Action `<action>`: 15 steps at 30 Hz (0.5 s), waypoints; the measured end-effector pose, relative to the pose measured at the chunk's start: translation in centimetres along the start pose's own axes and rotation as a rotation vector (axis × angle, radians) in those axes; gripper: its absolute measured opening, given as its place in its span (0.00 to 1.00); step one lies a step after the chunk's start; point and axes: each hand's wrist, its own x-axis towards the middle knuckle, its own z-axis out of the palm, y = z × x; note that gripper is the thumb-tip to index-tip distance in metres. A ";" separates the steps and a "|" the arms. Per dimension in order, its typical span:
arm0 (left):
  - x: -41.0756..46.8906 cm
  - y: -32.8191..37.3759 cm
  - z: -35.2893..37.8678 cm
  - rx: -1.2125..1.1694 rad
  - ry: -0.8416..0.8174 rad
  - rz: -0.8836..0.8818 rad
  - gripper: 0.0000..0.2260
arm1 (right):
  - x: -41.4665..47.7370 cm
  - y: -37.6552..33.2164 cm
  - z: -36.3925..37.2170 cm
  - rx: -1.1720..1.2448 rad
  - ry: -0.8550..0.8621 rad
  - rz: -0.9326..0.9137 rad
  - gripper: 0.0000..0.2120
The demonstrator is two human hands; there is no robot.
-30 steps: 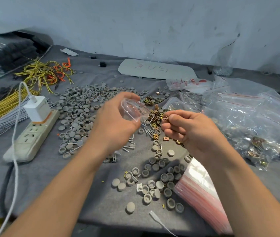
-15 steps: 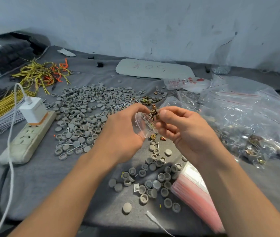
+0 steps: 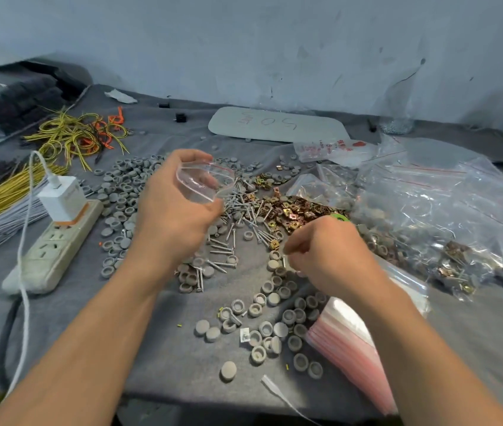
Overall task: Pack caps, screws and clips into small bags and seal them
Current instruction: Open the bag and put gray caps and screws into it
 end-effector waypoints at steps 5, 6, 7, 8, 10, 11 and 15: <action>-0.2 -0.7 0.5 0.348 -0.048 0.087 0.28 | 0.0 -1.3 1.4 -0.168 -0.137 -0.041 0.14; -0.3 -0.7 0.8 0.395 -0.080 0.081 0.27 | 0.1 -1.3 1.6 -0.172 -0.130 -0.041 0.13; -0.5 -0.8 1.1 0.435 -0.114 0.064 0.25 | 0.1 -1.3 1.6 -0.173 -0.121 -0.042 0.13; -0.5 -0.8 1.4 0.470 -0.146 0.042 0.24 | 0.1 -1.2 1.7 -0.175 -0.117 -0.044 0.13; -0.7 -0.9 1.8 0.527 -0.204 0.020 0.23 | 0.2 -1.1 1.8 -0.181 -0.118 -0.047 0.13; -0.8 -0.9 1.9 0.545 -0.228 0.022 0.24 | 0.2 -1.0 1.8 -0.180 -0.117 -0.045 0.13; -1.0 -0.9 2.1 0.608 -0.295 0.045 0.27 | 0.2 -0.9 1.9 -0.174 -0.102 -0.034 0.11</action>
